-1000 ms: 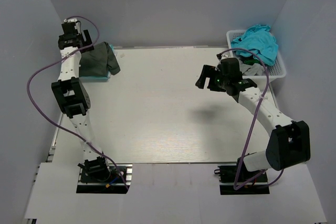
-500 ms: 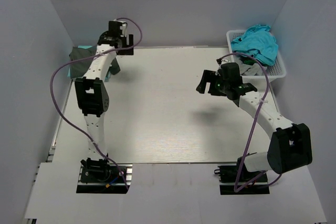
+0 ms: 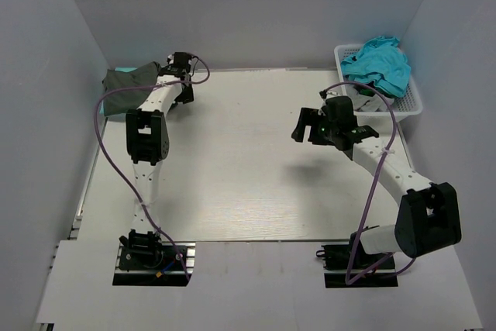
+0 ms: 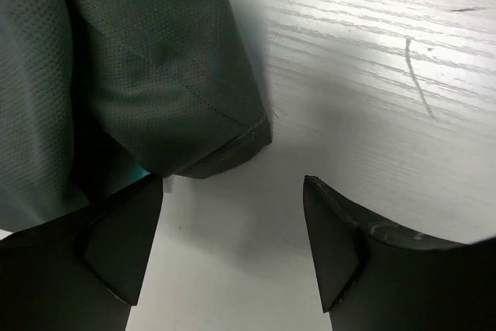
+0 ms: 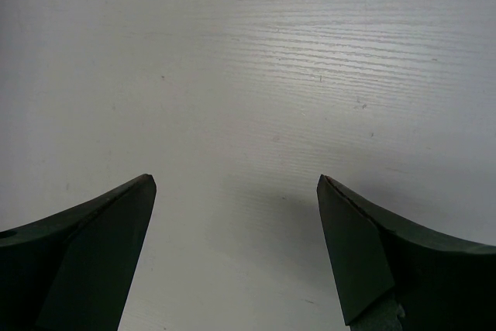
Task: Fold and stack the t-shirts
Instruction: Put the neatly folded tshirt into the corner of the board with the left arm
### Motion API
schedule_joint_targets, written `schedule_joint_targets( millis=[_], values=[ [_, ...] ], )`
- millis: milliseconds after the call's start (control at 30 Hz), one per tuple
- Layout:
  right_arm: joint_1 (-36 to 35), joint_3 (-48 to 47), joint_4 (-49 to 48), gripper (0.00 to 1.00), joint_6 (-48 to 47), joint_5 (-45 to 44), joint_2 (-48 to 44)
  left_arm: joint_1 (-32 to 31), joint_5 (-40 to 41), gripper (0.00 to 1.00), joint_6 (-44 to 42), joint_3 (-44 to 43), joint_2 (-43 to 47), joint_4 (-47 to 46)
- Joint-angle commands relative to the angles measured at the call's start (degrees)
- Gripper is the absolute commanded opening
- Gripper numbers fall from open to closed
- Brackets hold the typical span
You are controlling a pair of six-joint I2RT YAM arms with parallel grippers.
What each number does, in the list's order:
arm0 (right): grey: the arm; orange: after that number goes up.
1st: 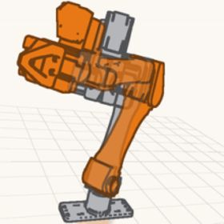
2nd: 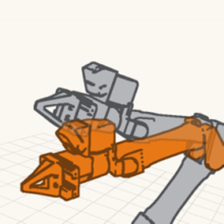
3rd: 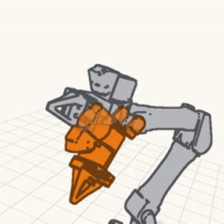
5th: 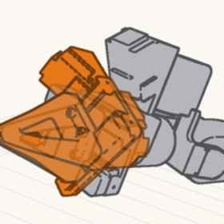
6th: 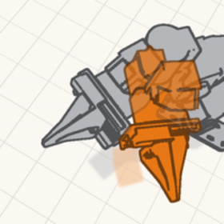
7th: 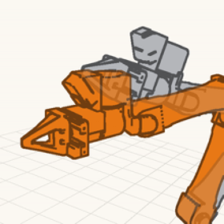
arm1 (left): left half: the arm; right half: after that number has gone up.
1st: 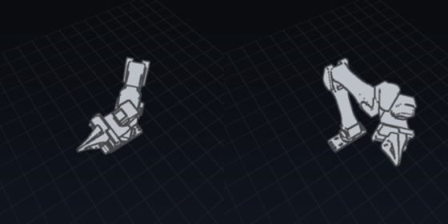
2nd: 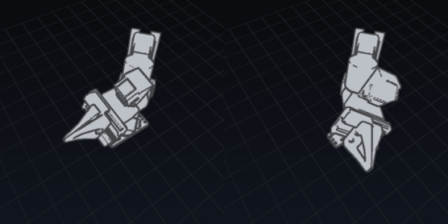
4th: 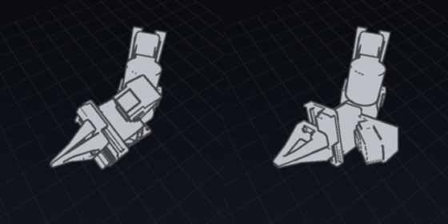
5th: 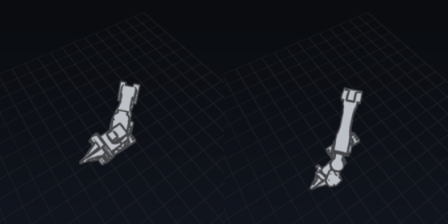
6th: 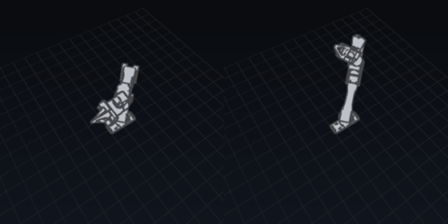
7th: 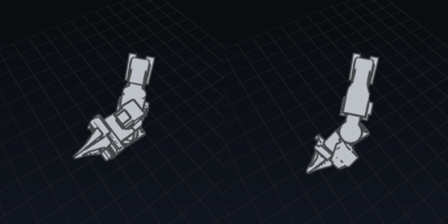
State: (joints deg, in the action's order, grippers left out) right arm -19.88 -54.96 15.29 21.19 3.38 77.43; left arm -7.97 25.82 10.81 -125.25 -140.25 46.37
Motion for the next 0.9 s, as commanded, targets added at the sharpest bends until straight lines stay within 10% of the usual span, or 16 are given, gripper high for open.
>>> schedule_joint_targets(
  millis=[0,167,433,667,767,867],
  values=[
    [0.3,-1.0,-1.3,0.91,-0.7,0.6,1.6,-0.5,4.1,0.82,2.1,-0.1,0.2,-1.7],
    [0.3,-1.6,-1.0,0.91,-1.0,0.7,3.3,-0.5,5.4,0.67,2.6,1.3,0.2,-4.3],
    [0.4,-2.0,-0.7,0.91,-1.3,0.5,4.4,-0.5,9.5,0.00,3.3,1.3,2.1,-5.8],
    [0.3,-1.9,-0.7,0.91,-1.3,0.8,4.6,-0.5,12.1,0.00,0.9,3.2,5.9,-9.7],
    [0.4,-2.2,-0.7,0.91,-1.6,0.9,4.9,-0.5,8.3,0.49,-1.0,2.6,5.3,-9.7],
    [0.3,-2.7,-0.6,0.91,-1.6,1.1,5.4,-0.5,5.9,0.60,-1.5,3.7,5.2,-9.2]
  ],
)
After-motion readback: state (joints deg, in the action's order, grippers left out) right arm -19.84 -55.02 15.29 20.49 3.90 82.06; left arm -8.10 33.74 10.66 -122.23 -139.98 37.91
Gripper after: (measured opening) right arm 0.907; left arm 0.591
